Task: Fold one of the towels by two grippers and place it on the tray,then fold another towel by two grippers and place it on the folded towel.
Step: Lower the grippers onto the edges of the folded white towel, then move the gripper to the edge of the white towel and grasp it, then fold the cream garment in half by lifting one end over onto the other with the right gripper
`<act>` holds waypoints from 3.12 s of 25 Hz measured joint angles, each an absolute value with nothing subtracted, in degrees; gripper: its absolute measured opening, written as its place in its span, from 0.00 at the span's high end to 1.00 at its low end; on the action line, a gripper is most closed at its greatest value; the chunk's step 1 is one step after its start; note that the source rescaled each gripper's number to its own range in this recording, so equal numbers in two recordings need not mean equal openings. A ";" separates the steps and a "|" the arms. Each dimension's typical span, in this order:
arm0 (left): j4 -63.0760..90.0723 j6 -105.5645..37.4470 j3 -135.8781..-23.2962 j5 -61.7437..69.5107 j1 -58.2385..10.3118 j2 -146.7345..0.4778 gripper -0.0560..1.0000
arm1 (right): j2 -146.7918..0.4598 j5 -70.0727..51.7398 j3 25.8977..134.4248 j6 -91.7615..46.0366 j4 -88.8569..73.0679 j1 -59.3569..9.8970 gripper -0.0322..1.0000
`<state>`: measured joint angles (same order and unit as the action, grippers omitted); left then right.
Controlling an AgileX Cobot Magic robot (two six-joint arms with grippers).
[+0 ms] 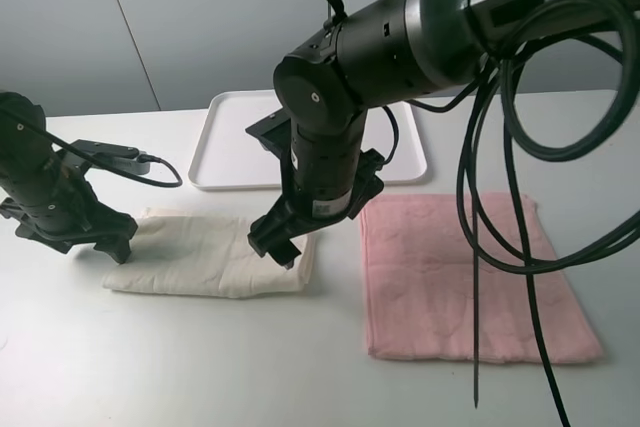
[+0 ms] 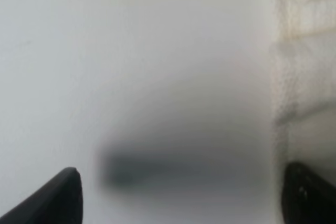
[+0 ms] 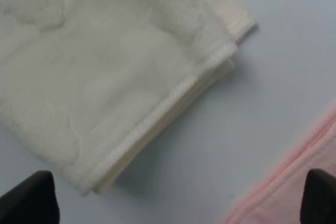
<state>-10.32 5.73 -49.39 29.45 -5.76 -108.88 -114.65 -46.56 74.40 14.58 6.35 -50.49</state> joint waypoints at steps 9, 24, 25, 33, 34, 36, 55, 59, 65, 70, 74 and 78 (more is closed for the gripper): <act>-9.90 4.90 -49.65 29.66 -5.76 -109.15 0.01 | -114.65 -46.29 74.40 14.53 3.74 -50.49 0.00; -9.75 4.80 -49.79 29.77 -5.76 -109.15 0.01 | -117.00 -43.36 76.74 16.44 0.00 -47.33 0.00; -9.75 4.80 -49.79 29.77 -5.76 -109.15 0.01 | -118.43 -44.50 78.14 16.53 0.00 -47.33 0.00; -9.75 4.80 -49.83 29.99 -5.76 -109.15 0.01 | -125.13 -48.49 83.70 17.24 -5.33 -47.33 0.00; -9.75 4.80 -49.83 29.99 -5.76 -109.15 0.01 | -125.38 -48.49 83.70 17.24 -5.97 -47.33 0.00; -9.75 4.80 -49.83 29.99 -5.76 -109.15 0.01 | -126.08 -48.17 83.70 17.35 -7.07 -47.33 0.00; -9.75 4.80 -49.92 30.09 -5.76 -109.15 0.01 | -128.80 -45.87 84.29 17.98 -8.64 -47.33 0.43; -9.75 4.80 -49.92 30.09 -5.76 -109.15 0.01 | -128.91 -44.53 84.29 17.98 -7.95 -48.00 0.83; -9.75 4.80 -49.92 30.20 -5.76 -109.15 0.01 | -128.91 -43.66 84.29 17.98 -4.72 -50.19 0.93; -9.75 4.80 -49.92 30.42 -5.76 -109.15 0.01 | -128.16 -43.63 84.29 17.98 -3.84 -50.56 0.93; -9.75 4.80 -49.92 30.55 -5.76 -109.15 0.01 | -125.50 -44.41 84.29 17.98 -2.98 -50.56 0.93; -9.75 4.80 -49.92 30.67 -5.76 -109.15 0.01 | -122.37 -44.79 84.29 17.98 -2.58 -50.68 0.93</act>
